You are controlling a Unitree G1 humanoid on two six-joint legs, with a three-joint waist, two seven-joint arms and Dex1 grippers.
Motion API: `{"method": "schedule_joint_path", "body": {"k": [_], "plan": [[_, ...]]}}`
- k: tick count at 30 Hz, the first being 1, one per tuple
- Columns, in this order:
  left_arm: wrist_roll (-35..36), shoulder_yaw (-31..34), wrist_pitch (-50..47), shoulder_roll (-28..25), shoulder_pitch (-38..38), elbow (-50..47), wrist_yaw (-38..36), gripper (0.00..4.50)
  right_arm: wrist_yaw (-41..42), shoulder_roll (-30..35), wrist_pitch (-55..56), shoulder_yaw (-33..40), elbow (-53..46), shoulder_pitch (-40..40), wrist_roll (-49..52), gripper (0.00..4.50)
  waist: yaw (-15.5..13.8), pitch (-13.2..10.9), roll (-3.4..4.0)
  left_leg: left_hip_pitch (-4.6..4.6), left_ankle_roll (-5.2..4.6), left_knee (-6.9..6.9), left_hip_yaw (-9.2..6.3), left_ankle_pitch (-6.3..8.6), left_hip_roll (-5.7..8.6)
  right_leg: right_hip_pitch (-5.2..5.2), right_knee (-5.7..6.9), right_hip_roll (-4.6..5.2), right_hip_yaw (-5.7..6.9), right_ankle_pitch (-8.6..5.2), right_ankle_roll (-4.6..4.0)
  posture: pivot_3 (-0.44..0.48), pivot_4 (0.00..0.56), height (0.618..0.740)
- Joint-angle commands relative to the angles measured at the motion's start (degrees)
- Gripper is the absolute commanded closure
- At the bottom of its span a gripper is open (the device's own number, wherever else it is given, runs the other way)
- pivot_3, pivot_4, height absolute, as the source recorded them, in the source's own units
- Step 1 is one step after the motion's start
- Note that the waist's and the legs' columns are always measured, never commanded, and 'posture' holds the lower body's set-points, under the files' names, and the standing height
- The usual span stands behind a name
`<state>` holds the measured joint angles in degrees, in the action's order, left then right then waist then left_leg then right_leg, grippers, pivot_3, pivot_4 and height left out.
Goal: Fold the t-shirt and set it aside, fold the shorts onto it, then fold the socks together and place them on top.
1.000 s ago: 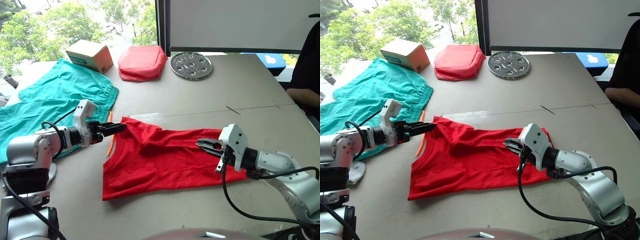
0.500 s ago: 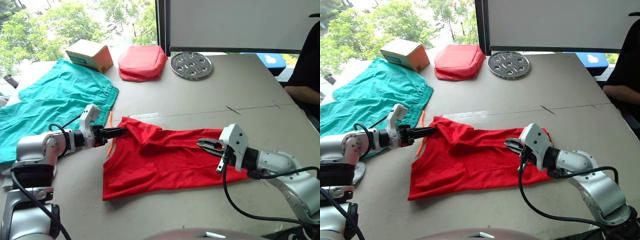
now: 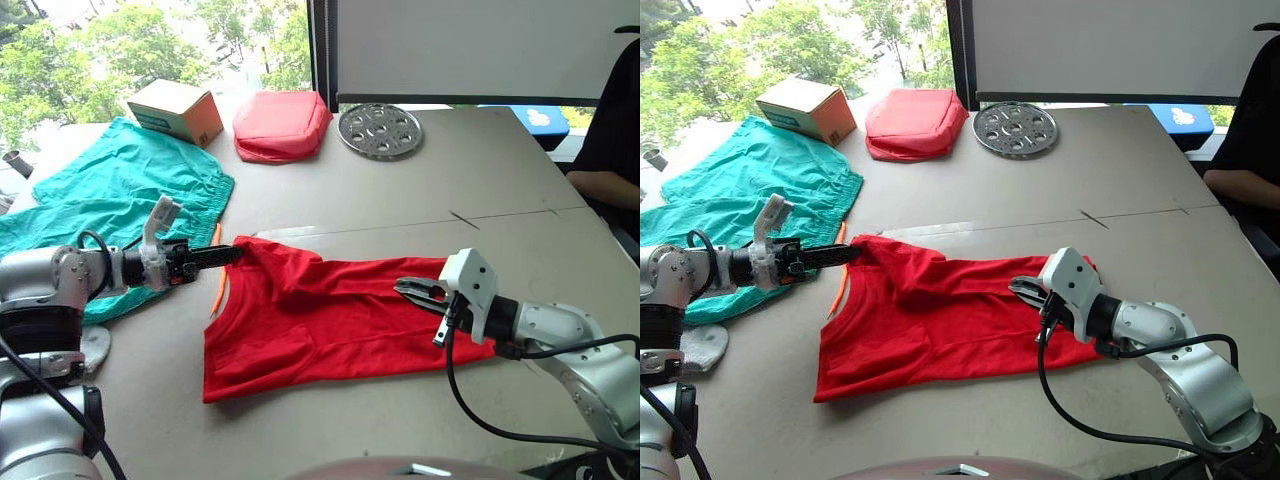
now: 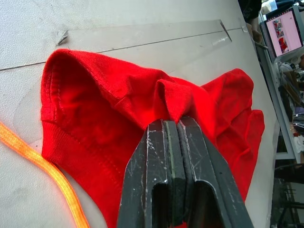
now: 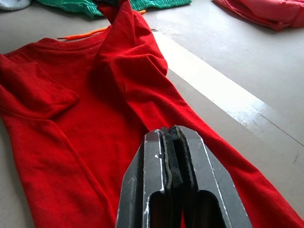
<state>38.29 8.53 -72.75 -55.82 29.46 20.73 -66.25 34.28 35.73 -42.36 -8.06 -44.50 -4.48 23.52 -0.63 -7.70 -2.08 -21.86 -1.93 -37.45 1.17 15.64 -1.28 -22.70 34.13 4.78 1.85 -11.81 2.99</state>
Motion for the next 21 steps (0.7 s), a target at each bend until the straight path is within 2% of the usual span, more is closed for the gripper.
{"method": "schedule_joint_path", "body": {"k": [1,6,11,13,18,21], "plan": [[-0.9,-3.7,-0.9,-3.0,1.0,1.7,-3.5,4.45,0.0,0.5,0.7,1.1,-1.7,-0.7,0.4,4.5,-0.1,0.0,0.07,0.0,0.0,0.0,0.0,0.0,0.0,0.0,0.0,0.0,0.0,0.0,0.0,0.0,0.15,0.74],[-4.1,-8.4,1.5,-3.4,1.3,4.9,-4.7,4.45,0.3,0.6,0.9,0.8,-1.3,-0.9,0.1,4.5,-0.2,-0.1,0.07,-0.02,0.0,-0.03,0.0,0.0,0.01,-0.02,-0.01,0.03,-0.01,0.0,0.0,0.0,0.15,0.74],[-9.2,-9.9,10.5,-1.6,2.0,8.1,-3.7,4.45,0.1,0.8,0.5,0.5,-1.1,-0.8,-0.5,4.5,-0.2,-0.1,0.04,-0.04,0.0,-0.02,-0.02,0.0,0.01,-0.02,0.0,0.01,0.0,0.0,-0.01,0.0,0.15,0.74],[-8.8,-8.9,11.7,-2.5,1.8,8.7,-6.3,3.95,-0.7,1.1,-0.4,0.5,-0.4,-1.0,-1.3,4.5,-0.2,-0.1,0.04,-0.05,0.0,-0.03,-0.01,0.0,0.01,-0.01,0.0,0.01,0.0,0.0,-0.01,0.0,0.15,0.74],[-5.9,-2.9,13.8,-5.8,-0.3,8.3,-10.8,2.09,-6.8,1.5,-7.7,0.8,6.5,-3.5,-5.9,4.5,0.0,-0.1,0.02,-0.03,0.0,-0.03,0.06,0.0,-0.02,-0.08,0.01,0.03,-0.02,0.0,-0.02,0.0,0.15,0.74],[-3.6,3.0,14.5,-5.2,0.6,8.0,-9.2,2.09,-7.6,1.1,-10.9,1.5,9.9,-5.4,-5.9,4.5,-0.2,-0.1,0.03,-0.07,0.0,-0.03,0.06,0.0,-0.03,-0.14,0.02,0.04,0.0,0.0,-0.02,0.0,0.15,0.74]]}}
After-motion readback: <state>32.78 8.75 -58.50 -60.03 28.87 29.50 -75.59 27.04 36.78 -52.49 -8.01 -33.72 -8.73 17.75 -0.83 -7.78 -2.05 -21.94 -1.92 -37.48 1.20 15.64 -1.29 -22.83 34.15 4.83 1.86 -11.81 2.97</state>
